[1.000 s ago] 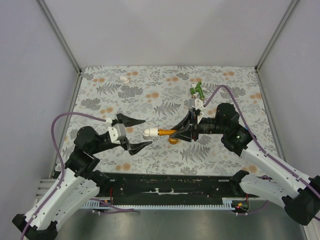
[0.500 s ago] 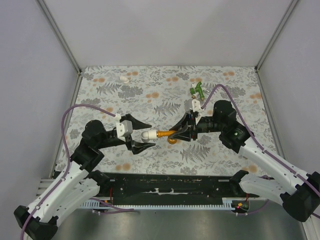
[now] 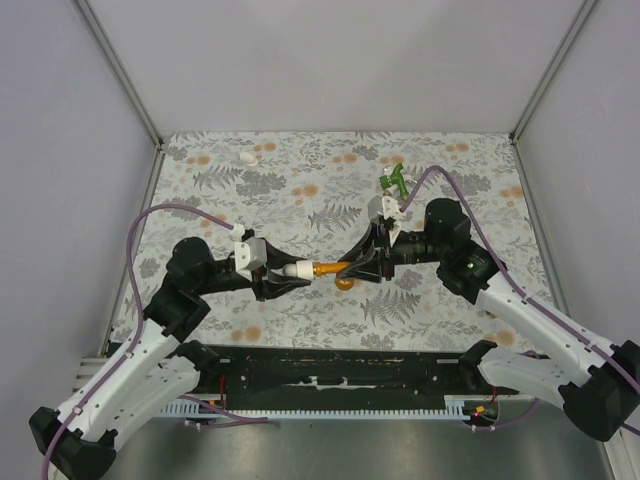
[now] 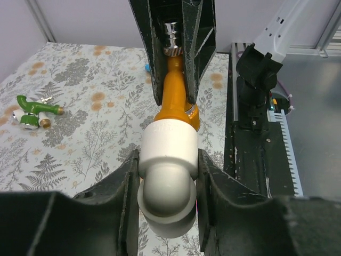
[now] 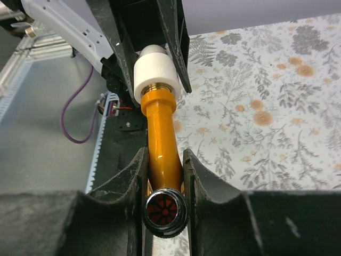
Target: Install the water faucets
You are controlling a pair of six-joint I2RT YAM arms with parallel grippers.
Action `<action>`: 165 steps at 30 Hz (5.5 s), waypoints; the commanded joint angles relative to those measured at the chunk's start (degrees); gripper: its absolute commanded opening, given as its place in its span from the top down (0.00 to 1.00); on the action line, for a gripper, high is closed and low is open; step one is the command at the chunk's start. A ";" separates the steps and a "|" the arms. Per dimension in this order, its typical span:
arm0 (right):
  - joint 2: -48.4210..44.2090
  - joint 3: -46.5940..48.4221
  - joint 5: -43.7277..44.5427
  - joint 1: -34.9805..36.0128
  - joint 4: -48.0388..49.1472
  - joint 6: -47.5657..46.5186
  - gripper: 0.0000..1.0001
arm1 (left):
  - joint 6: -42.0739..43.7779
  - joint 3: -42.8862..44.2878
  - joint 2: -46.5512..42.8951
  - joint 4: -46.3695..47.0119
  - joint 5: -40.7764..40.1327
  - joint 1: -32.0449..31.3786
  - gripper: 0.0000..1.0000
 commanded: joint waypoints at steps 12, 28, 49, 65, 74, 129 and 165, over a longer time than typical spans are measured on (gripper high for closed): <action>10.16 0.42 7.20 -0.43 10.11 43.42 0.98 | 11.46 2.77 -6.18 -7.49 -1.09 -0.07 0.98; -3.44 2.63 25.56 -1.57 -5.71 9.34 0.18 | 2.24 2.86 -3.19 -2.67 -6.45 -0.07 0.98; -0.04 -12.50 11.25 1.68 25.30 34.19 0.02 | -7.97 -4.35 -5.13 12.37 -17.53 -0.07 0.98; 1.56 -8.81 7.20 4.58 26.99 44.04 0.03 | 3.71 -0.48 -7.06 -0.98 -27.37 -0.07 0.98; 1.55 -3.54 8.87 4.41 19.08 37.37 0.03 | 6.45 1.19 -5.48 -4.68 -19.83 -0.25 0.98; -15.32 -9.59 5.79 1.07 7.64 -24.95 0.05 | -47.07 -9.88 -6.80 25.28 -13.84 -0.60 0.98; -3.37 -9.60 8.16 1.07 29.09 12.45 0.81 | -29.54 -4.53 -2.22 28.21 -2.85 -0.78 0.98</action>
